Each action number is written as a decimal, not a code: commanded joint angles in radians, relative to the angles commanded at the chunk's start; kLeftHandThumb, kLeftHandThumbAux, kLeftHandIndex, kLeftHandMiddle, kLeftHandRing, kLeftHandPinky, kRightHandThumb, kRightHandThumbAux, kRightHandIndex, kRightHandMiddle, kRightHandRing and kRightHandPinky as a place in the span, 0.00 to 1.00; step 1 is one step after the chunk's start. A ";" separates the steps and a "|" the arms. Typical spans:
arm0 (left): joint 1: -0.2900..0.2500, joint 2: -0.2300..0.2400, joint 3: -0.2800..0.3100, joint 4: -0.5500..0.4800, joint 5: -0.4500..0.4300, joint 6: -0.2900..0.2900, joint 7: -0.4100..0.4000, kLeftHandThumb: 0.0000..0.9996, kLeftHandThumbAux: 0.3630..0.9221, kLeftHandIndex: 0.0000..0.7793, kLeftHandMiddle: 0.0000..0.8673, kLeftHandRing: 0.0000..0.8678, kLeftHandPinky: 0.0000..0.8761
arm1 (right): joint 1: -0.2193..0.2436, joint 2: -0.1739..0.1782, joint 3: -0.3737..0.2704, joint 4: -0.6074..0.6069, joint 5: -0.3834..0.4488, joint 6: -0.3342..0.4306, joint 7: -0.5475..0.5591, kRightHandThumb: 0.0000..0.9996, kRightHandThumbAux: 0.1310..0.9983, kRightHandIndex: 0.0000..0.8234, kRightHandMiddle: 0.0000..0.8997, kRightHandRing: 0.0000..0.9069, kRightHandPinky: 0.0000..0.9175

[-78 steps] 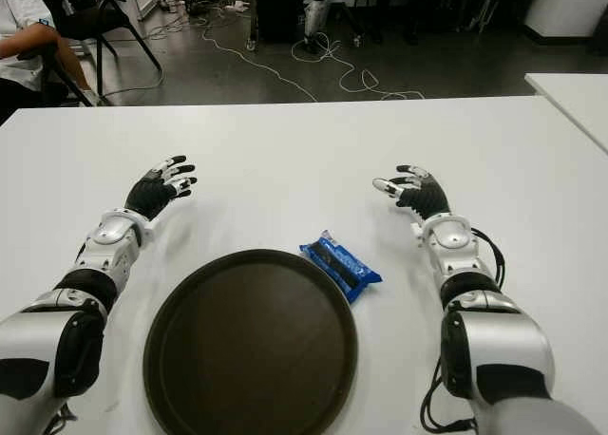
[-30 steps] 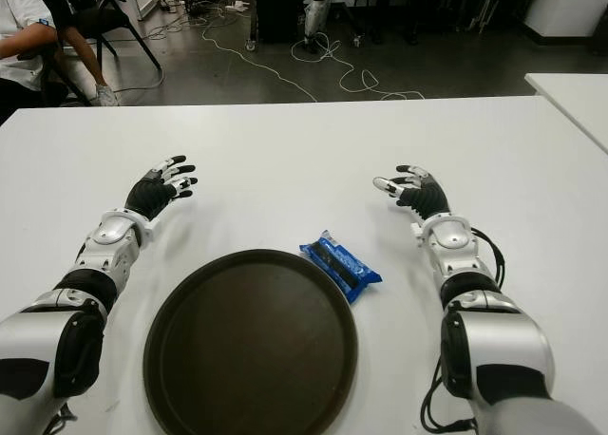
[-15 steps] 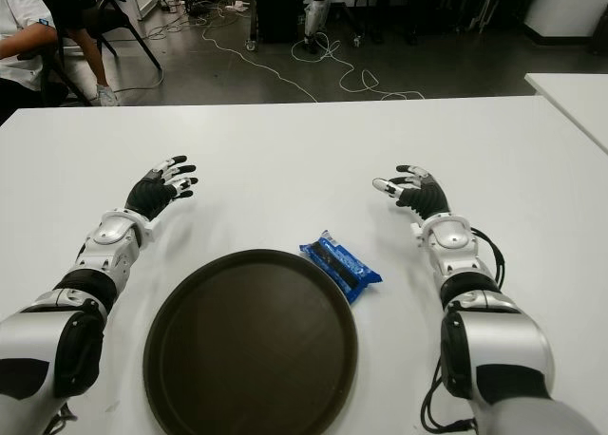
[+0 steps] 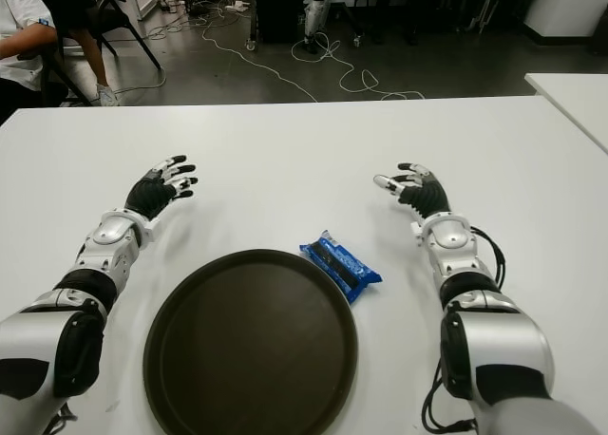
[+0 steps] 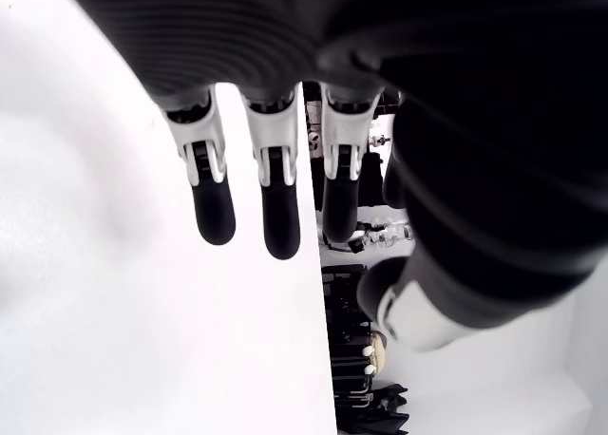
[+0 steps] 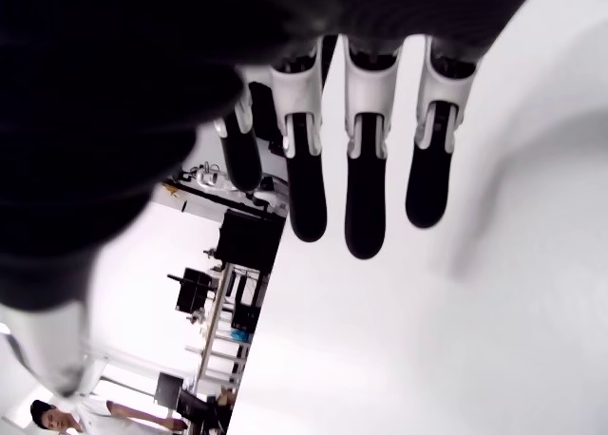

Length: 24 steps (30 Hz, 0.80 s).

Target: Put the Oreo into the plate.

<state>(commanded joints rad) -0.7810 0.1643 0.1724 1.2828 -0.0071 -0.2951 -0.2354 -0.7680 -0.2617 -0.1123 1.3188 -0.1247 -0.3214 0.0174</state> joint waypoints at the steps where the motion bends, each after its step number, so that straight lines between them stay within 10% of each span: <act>1: 0.000 0.000 0.000 0.000 0.000 -0.001 0.000 0.00 0.75 0.16 0.21 0.22 0.25 | 0.000 0.000 0.002 0.000 -0.002 -0.003 -0.005 0.00 0.54 0.25 0.36 0.37 0.36; 14: 0.005 0.001 -0.003 -0.002 0.002 -0.007 -0.008 0.02 0.72 0.17 0.22 0.22 0.24 | 0.022 0.001 0.216 -0.132 -0.230 -0.120 -0.262 0.00 0.65 0.19 0.25 0.23 0.15; 20: 0.005 0.003 -0.004 -0.002 0.003 -0.005 -0.005 0.02 0.71 0.17 0.22 0.22 0.24 | 0.051 -0.065 0.373 -0.274 -0.434 -0.010 -0.355 0.00 0.59 0.15 0.17 0.16 0.10; 24: 0.003 0.004 -0.005 -0.001 0.005 -0.003 -0.002 0.03 0.69 0.17 0.22 0.23 0.25 | 0.203 -0.109 0.380 -0.707 -0.533 0.185 -0.276 0.00 0.54 0.10 0.12 0.12 0.07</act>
<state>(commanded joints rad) -0.7778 0.1685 0.1675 1.2813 -0.0021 -0.2979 -0.2371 -0.5652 -0.3710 0.2680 0.6121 -0.6573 -0.1363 -0.2583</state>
